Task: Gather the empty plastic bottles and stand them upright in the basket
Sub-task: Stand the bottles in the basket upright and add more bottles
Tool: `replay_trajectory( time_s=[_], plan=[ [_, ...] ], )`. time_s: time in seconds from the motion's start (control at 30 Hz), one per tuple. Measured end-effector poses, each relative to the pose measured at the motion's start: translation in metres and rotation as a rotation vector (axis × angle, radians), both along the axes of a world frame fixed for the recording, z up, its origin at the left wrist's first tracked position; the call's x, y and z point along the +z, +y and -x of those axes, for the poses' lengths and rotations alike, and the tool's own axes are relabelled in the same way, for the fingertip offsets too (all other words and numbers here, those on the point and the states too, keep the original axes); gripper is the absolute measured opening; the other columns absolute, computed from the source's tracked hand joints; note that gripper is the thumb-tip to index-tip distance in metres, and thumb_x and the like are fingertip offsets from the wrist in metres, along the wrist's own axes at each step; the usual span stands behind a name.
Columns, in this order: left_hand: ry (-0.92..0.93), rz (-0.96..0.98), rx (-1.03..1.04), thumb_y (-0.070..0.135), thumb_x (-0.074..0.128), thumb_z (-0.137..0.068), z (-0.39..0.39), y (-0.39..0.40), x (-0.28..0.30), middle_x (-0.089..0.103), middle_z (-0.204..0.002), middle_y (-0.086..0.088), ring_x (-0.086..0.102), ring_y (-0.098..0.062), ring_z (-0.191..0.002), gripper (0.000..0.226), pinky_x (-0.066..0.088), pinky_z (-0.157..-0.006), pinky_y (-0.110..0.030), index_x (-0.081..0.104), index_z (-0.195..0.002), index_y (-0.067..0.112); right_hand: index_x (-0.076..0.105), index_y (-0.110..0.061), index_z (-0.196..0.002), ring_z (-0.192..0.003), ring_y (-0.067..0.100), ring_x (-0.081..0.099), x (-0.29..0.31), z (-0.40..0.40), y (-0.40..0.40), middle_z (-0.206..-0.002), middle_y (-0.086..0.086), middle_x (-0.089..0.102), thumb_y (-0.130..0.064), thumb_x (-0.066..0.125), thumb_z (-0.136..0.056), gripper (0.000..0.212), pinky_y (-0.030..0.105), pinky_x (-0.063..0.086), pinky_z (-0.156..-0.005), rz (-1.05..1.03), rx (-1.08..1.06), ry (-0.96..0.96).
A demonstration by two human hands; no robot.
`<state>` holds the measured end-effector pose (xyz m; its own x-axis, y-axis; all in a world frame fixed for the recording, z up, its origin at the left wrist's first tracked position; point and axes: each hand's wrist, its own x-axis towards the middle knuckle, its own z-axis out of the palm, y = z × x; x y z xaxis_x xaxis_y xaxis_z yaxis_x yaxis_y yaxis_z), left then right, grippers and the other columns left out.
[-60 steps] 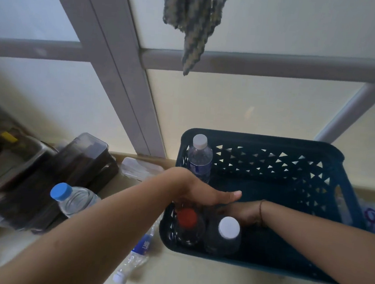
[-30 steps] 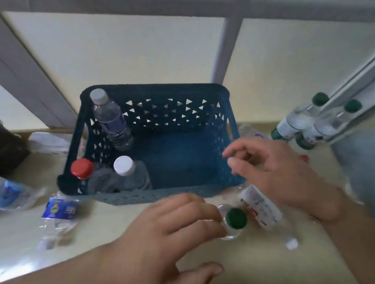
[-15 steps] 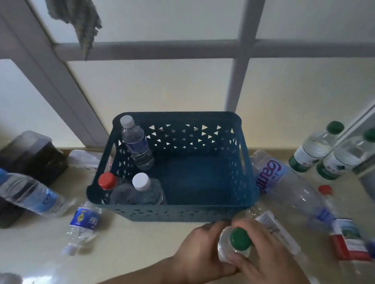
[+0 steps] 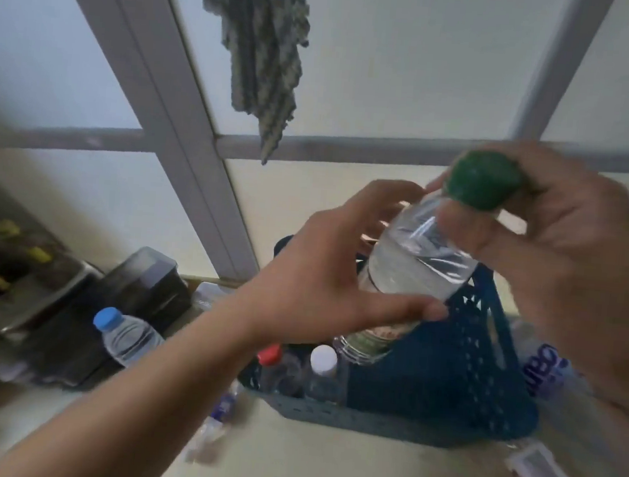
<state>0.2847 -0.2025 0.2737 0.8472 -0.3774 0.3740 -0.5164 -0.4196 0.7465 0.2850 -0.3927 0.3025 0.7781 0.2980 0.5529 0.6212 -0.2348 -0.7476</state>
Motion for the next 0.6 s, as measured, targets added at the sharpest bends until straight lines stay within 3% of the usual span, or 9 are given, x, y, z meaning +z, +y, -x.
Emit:
replay_trajectory(
  time_s=[0.13, 0.17, 0.3, 0.43, 0.53, 0.6],
  plan=[
    [0.132, -0.103, 0.070, 0.020, 0.090, -0.068, -0.037, 0.053, -0.028, 0.069, -0.117, 0.003, 0.068, -0.013, -0.105, 0.074, 0.057, -0.088, -0.040, 0.049, -0.130, 0.018, 0.063, -0.030, -0.092, -0.088, 0.001, 0.060, -0.034, -0.041, 0.061, -0.088, -0.017, 0.067, -0.029, 0.075, -0.081, 0.017, 0.011, 0.046, -0.079, 0.118, -0.048, 0.114],
    [0.157, -0.140, 0.088, 0.021, 0.090, -0.067, -0.043, 0.064, -0.038, 0.068, -0.115, 0.005, 0.067, -0.011, -0.103, 0.072, 0.057, -0.087, -0.038, 0.050, -0.128, 0.020, 0.063, -0.028, -0.093, -0.089, -0.001, 0.059, -0.047, -0.050, 0.072, -0.089, -0.019, 0.067, -0.027, 0.076, -0.080, 0.018, 0.007, 0.043, -0.076, 0.148, -0.037, 0.134],
    [0.183, -0.331, 0.180, 0.035, 0.087, -0.069, -0.058, 0.097, -0.074, 0.066, -0.108, 0.015, 0.063, -0.002, -0.095, 0.058, 0.054, -0.083, -0.032, 0.058, -0.118, 0.026, 0.066, -0.024, -0.092, -0.090, -0.001, 0.059, -0.098, -0.072, 0.110, -0.090, -0.014, 0.068, -0.024, 0.078, -0.078, 0.018, 0.015, 0.042, -0.074, 0.257, 0.012, 0.279],
    [0.227, -0.443, 0.230, 0.038, 0.084, -0.071, -0.058, 0.119, -0.109, 0.065, -0.103, 0.016, 0.063, -0.005, -0.095, 0.074, 0.048, -0.079, -0.019, 0.047, -0.134, 0.030, 0.068, -0.026, -0.095, -0.082, -0.007, 0.058, -0.142, -0.082, 0.134, -0.088, -0.016, 0.065, -0.024, 0.081, -0.075, 0.024, 0.007, 0.039, -0.069, 0.404, 0.074, 0.369],
    [0.151, -0.665, 0.226, 0.043, 0.078, -0.075, -0.055, 0.127, -0.133, 0.068, -0.109, 0.009, 0.061, -0.015, -0.099, 0.074, 0.048, -0.085, -0.031, 0.042, -0.139, 0.030, 0.062, -0.029, -0.087, -0.077, -0.016, 0.055, -0.166, -0.084, 0.143, -0.082, -0.020, 0.059, -0.019, 0.084, -0.072, 0.028, 0.002, 0.040, -0.067, 0.444, 0.155, 0.423],
    [0.157, -0.698, 0.217, 0.050, 0.073, -0.076, -0.054, 0.130, -0.142, 0.067, -0.111, 0.006, 0.057, -0.019, -0.104, 0.071, 0.043, -0.089, -0.037, 0.044, -0.138, 0.029, 0.059, -0.030, -0.089, -0.077, -0.015, 0.052, -0.175, -0.083, 0.146, -0.083, -0.022, 0.053, -0.020, 0.085, -0.070, 0.033, -0.001, 0.036, -0.068, 0.464, 0.161, 0.411]
  ],
)
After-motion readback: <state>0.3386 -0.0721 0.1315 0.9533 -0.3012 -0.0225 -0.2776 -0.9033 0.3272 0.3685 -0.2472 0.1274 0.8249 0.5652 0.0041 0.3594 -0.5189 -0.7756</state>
